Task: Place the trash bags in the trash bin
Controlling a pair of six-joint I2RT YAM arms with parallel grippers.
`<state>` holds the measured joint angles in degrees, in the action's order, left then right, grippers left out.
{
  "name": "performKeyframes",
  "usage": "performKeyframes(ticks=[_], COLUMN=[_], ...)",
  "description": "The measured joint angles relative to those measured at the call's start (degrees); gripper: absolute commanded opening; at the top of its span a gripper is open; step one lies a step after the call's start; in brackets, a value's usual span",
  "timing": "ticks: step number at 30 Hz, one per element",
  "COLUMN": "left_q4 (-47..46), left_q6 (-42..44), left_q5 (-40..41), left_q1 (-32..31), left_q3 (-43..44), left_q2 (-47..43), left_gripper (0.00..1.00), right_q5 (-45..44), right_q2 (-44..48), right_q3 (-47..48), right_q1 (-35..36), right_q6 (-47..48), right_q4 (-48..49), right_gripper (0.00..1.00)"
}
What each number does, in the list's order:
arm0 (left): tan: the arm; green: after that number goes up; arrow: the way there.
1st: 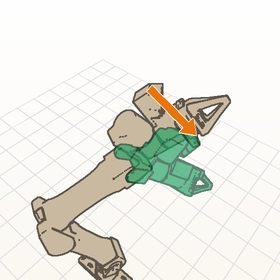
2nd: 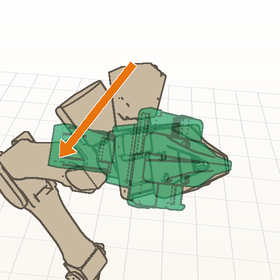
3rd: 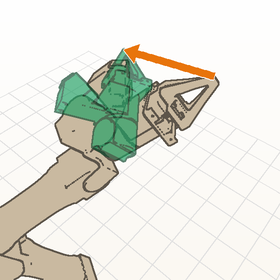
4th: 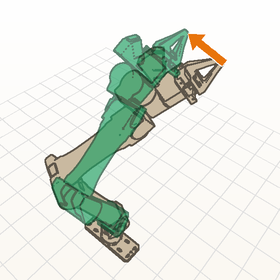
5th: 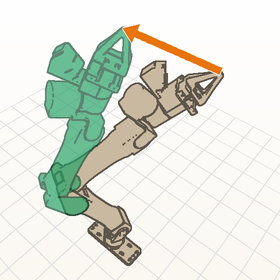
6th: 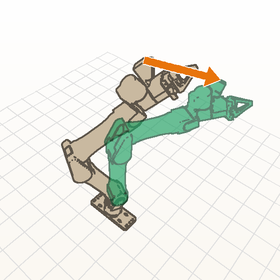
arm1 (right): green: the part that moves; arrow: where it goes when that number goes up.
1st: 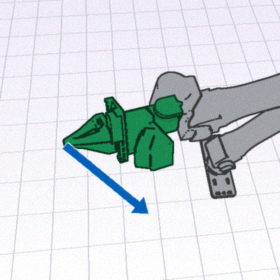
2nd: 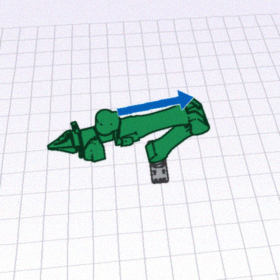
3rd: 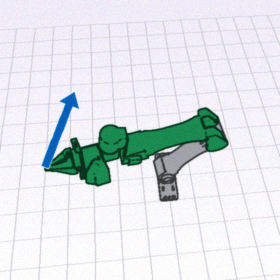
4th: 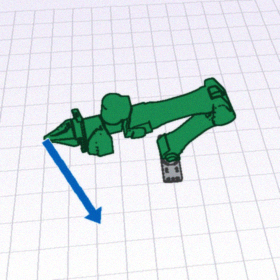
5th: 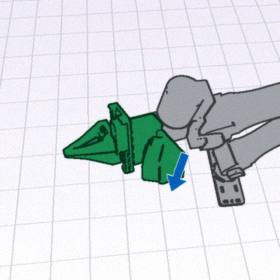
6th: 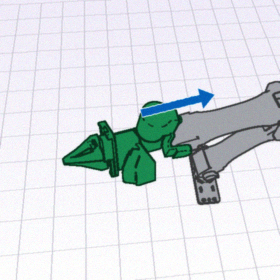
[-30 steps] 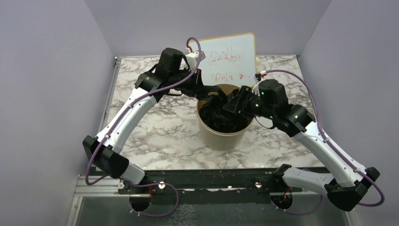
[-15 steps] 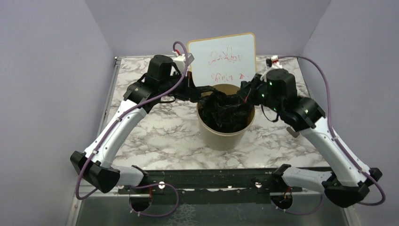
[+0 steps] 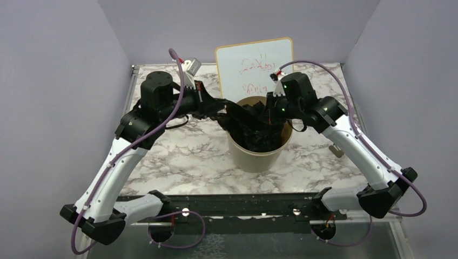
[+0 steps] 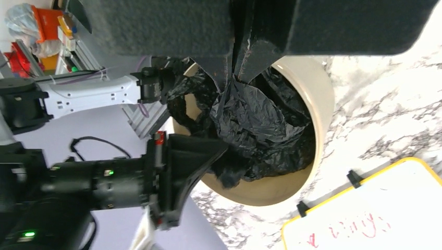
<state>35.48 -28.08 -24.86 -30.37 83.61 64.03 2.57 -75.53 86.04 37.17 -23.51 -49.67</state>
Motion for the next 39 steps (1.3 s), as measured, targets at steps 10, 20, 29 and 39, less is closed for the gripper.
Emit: performKeyframes(ticks=[10,20,29,39], left_q4=[-2.54,-8.44,-11.61,-8.7], left_q6=[-1.33,-2.38,-2.95,-0.46], left_q5=[-2.43,-2.78,-2.75,-2.93], left_q1=[0.0,-4.83,-5.01,-5.03], left_q3=[-5.38,-7.78,-11.91,-9.11], left_q2=[6.97,10.93,14.45,16.41], left_gripper=[0.0,0.0,0.0,0.0], right_q5=[5.35,-6.08,0.44,0.68], right_q2=[-3.15,-6.19,-7.65,-9.57], right_q3=[-2.8,-3.87,-12.98,-10.16], right_q1=[0.0,-0.09,-0.11,-0.26], right_q6=[3.43,3.63,4.07,6.21], right_q4=[-4.87,-3.63,3.1,2.36], right_gripper=[0.01,0.02,0.01,0.01])
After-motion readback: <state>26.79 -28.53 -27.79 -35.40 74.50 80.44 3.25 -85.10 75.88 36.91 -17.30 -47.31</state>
